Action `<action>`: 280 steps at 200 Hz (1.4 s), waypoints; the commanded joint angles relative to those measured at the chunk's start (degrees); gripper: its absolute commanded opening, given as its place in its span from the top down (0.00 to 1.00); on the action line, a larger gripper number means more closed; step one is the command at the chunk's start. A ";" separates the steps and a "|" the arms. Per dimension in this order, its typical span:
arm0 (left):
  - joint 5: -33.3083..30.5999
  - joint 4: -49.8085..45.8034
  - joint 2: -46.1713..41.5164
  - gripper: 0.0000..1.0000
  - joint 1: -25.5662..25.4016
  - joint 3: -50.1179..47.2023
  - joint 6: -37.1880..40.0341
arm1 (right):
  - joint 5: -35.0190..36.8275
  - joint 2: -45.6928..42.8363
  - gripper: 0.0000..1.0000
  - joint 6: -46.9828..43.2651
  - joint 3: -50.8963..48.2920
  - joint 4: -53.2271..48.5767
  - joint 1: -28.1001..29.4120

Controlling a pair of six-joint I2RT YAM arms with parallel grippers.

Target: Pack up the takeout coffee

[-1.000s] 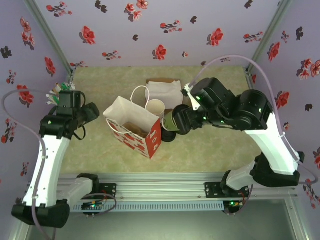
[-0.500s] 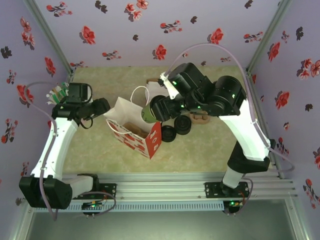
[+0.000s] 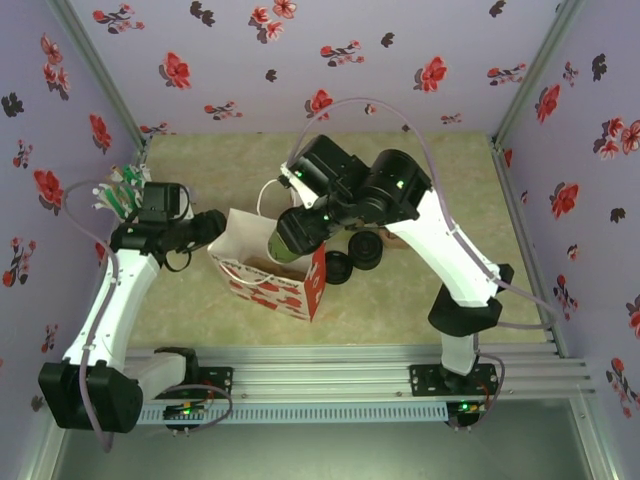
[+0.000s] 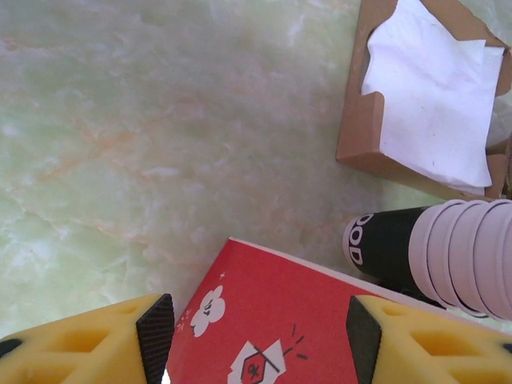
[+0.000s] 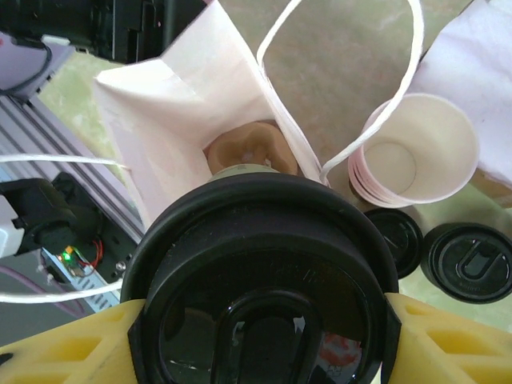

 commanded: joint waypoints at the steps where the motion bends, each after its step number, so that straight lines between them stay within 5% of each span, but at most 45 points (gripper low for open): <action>1: 1.61 1.23 -1.78 0.39 -0.95 -0.35 -0.84 | 1.76 1.47 0.35 -1.76 1.19 -2.87 1.36; 138: -3.39 -3.85 -13.78 0.36 6.13 -2.62 -3.58 | 7.29 11.08 0.36 -2.42 -2.78 -4.23 3.23; 200: -11.49 -18.69 -27.83 0.39 6.96 -1.59 -7.33 | 7.32 13.00 0.36 -2.84 -3.99 -3.93 3.22; 234: -3.91 -24.97 -33.87 0.48 6.91 -2.30 -8.93 | 7.18 13.89 0.36 -3.05 -4.27 -3.67 3.22; 255: 6.12 -23.41 -34.55 0.52 6.83 -6.04 -10.39 | 6.69 14.40 0.36 -3.12 -4.10 -3.42 3.23; 280: 10.16 -19.21 -35.84 0.54 6.65 -10.28 -12.70 | 6.35 14.33 0.37 -3.27 -5.31 -3.45 3.33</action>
